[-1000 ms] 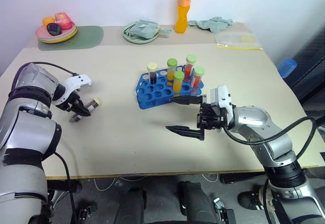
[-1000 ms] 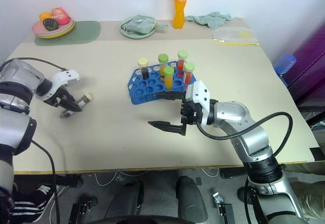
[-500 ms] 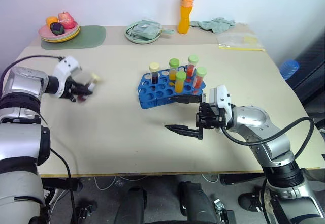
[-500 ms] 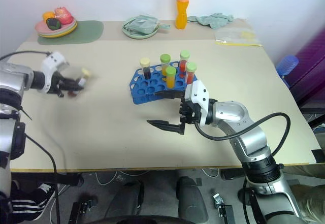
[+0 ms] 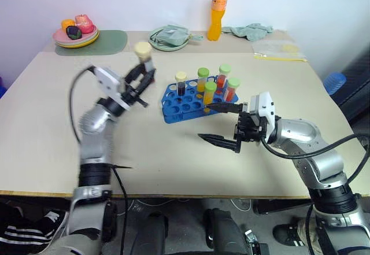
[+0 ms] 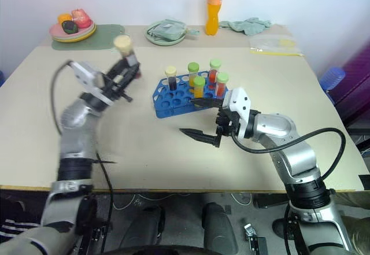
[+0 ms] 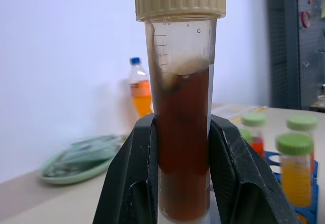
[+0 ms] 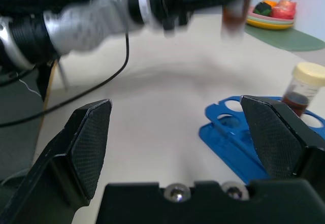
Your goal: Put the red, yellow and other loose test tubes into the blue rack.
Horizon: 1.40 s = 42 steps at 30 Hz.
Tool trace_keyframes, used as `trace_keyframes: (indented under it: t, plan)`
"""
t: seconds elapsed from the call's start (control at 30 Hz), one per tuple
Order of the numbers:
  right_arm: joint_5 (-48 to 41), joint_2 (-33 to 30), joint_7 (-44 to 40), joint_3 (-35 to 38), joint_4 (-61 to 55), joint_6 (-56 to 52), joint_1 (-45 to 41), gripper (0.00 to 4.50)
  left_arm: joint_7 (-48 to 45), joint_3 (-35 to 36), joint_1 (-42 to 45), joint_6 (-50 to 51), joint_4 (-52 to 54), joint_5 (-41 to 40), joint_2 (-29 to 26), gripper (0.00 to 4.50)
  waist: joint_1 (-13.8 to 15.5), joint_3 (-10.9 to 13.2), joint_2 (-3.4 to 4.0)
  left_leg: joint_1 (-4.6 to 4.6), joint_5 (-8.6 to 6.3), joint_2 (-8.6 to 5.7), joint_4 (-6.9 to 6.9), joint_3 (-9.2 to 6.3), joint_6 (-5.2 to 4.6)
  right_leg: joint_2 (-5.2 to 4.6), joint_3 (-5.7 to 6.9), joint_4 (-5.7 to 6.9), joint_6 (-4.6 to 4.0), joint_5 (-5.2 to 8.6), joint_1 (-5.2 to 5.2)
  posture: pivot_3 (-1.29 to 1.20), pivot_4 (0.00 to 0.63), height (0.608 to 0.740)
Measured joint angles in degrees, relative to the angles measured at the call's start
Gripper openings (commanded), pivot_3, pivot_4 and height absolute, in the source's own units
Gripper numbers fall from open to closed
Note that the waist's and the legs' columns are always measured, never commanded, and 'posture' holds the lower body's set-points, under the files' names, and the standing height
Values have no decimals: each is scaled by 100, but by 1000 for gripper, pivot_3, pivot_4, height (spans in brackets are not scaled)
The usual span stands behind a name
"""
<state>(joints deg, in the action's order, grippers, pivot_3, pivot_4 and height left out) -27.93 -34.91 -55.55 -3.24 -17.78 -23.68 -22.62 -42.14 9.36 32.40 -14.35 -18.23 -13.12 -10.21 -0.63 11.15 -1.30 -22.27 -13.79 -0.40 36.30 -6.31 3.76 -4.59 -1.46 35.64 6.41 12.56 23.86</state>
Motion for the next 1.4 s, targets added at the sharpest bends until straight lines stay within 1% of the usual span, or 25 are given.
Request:
trace_keyframes:
  t: [0.07,0.13,0.23,0.5,0.67,0.97,1.03,1.17,1.4]
  plan:
    - [-34,-2,59,39,-21,-89,7,4500,48,-284,25,-215,-290,148,135,800,-18,-1,2,0,-1,0,-4,1,-1,0,0,-9,2,-1,0,0,150,740]
    - [-52,-5,140,84,-114,-176,24,4500,265,-525,92,-628,-758,461,245,800,-23,-1,2,0,-1,0,-7,1,-2,0,0,-11,5,-3,0,0,150,740]
    - [-60,-28,231,171,-265,-247,62,4500,539,-664,128,-1047,-1243,731,322,800,-16,-1,2,0,-1,0,-6,0,-2,0,0,-12,6,-3,-1,0,150,740]
    - [-63,-75,452,266,-460,-394,165,4500,672,-996,310,-1618,-1904,1028,264,800,-6,-2,4,2,-1,0,-7,-1,-2,1,1,-22,8,-5,-11,0,150,740]
    - [-113,-83,570,272,-514,-477,162,4500,732,-1150,397,-1740,-2153,1023,475,800,-3,-2,4,6,-1,-1,-6,-2,-2,0,2,-30,10,-5,-19,0,150,740]
    - [-164,-116,646,298,-551,-484,162,4500,710,-1194,376,-1753,-2193,936,472,800,-7,-3,5,12,-1,-1,-8,-3,-2,0,2,-32,10,-5,-24,0,150,740]
    - [-161,-116,670,298,-555,-479,162,4500,726,-1169,371,-1675,-2188,832,507,800,-8,-3,5,12,-1,-1,-8,-3,-2,0,2,-32,10,-5,-25,0,150,740]
    - [-153,-115,679,298,-555,-460,162,4500,684,-915,268,-1080,-2127,242,730,800,-17,-3,5,14,-2,-1,-8,-4,-3,1,3,-32,10,-5,-27,0,150,740]
    - [-62,-114,679,297,-555,-340,162,4500,537,-845,250,-829,-2081,8,723,800,-29,-3,5,19,-2,-1,-11,-4,-3,1,2,-32,10,-5,-28,0,150,740]
